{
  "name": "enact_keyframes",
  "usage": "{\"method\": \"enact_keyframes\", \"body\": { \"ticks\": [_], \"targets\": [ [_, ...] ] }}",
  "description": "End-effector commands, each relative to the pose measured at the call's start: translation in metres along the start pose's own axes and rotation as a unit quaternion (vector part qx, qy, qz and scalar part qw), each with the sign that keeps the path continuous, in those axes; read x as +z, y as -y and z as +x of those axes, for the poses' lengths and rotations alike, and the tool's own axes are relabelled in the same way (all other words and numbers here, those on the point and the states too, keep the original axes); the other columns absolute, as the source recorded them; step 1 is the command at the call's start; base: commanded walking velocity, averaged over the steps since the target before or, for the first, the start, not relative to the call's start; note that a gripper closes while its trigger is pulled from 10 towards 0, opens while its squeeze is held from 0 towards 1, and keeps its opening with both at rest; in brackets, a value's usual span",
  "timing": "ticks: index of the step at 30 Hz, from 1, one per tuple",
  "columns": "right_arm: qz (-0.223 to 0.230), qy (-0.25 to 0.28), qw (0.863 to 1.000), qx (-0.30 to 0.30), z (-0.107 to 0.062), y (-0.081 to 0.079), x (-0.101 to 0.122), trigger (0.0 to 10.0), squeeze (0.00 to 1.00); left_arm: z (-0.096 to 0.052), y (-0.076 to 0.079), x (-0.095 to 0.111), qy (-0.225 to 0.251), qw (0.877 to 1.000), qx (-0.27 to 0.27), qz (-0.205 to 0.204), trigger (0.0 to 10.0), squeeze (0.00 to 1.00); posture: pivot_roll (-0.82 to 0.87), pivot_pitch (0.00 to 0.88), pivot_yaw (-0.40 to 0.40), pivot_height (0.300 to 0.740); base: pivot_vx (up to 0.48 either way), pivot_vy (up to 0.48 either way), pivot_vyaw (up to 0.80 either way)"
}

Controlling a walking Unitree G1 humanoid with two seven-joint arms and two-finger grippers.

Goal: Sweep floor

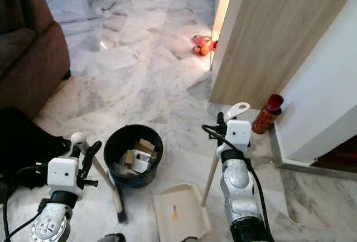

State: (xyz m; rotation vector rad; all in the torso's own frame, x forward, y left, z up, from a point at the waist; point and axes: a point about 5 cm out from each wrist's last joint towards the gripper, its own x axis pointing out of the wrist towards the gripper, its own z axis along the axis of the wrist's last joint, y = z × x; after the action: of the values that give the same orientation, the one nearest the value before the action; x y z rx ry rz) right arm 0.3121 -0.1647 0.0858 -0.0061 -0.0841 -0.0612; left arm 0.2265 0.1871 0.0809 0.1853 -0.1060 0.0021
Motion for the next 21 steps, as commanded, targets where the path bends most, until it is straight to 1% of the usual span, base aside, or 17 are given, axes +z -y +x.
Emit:
{"method": "enact_keyframes", "body": {
  "ticks": [1, 9, 21],
  "targets": [
    [-0.001, 0.0, 1.0, -0.007, 0.0007, 0.0045, 0.0002, 10.0, 0.0, -0.0003, -0.001, 0.0036, 0.01, 1.0, 0.006, -0.005, 10.0, 0.0, 0.14, 0.116, -0.056, 0.74, -0.281, 0.0, 0.0],
    [-0.001, 0.0, 1.0, 0.001, 0.0023, 0.0004, 0.0017, 10.0, 0.0, 0.0002, 0.0008, 0.0037, 0.011, 1.0, 0.004, -0.007, 10.0, 0.0, 0.13, 0.117, -0.053, 0.74, -0.278, 0.0, 0.0],
    [-0.001, 0.005, 1.0, -0.008, 0.0028, 0.004, 0.0029, 10.0, 0.0, 0.0027, 0.0015, 0.0028, 0.009, 1.0, -0.001, -0.007, 10.0, 0.0, 0.12, 0.118, -0.047, 0.74, -0.279, 0.0, 0.0]
  ]
}}
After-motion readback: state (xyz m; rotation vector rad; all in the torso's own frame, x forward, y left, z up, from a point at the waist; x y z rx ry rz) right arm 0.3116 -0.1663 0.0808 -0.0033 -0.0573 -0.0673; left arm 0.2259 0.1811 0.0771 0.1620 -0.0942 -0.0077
